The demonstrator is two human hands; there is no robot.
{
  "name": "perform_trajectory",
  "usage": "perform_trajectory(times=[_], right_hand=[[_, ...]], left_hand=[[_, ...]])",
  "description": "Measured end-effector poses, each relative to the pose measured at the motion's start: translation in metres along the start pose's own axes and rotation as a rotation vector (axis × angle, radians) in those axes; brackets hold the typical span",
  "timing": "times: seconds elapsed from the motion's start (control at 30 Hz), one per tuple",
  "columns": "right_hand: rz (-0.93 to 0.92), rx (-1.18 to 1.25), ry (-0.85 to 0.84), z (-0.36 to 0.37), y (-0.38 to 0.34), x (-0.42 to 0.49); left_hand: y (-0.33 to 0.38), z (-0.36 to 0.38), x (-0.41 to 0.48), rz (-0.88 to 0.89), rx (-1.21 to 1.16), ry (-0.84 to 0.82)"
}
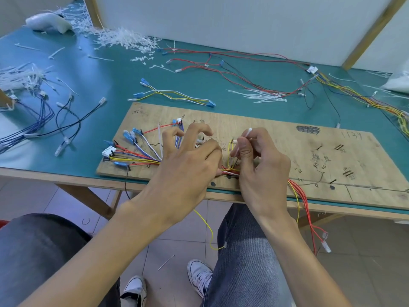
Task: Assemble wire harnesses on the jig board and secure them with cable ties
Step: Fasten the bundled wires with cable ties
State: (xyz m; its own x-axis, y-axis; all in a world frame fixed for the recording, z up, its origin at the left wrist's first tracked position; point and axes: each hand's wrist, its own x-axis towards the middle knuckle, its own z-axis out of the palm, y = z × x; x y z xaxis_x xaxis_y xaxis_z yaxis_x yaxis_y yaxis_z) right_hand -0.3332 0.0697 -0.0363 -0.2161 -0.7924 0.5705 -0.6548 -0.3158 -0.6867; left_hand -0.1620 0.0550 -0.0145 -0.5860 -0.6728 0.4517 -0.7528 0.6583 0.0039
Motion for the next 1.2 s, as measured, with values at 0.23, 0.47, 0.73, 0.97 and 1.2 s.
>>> perform_trajectory(times=[0.23,0.47,0.73,0.97,1.2], right_hand=[[0.022,0.008,0.020,0.000,-0.001,-0.001],[0.006,-0.034,0.006,0.000,0.000,-0.003],[0.033,-0.038,-0.036,-0.003,0.000,-0.003],[0.100,0.001,-0.095,-0.008,-0.002,-0.001],[0.155,0.047,-0.084,-0.007,-0.003,-0.001]], left_hand=[[-0.002,0.003,-0.002,0.004,0.011,0.021],[-0.002,0.004,-0.004,0.012,0.032,0.026],[-0.001,0.000,-0.006,-0.034,-0.043,0.020],[0.004,-0.006,-0.019,0.031,-0.124,0.120],[0.003,0.000,-0.024,0.112,-0.123,0.143]])
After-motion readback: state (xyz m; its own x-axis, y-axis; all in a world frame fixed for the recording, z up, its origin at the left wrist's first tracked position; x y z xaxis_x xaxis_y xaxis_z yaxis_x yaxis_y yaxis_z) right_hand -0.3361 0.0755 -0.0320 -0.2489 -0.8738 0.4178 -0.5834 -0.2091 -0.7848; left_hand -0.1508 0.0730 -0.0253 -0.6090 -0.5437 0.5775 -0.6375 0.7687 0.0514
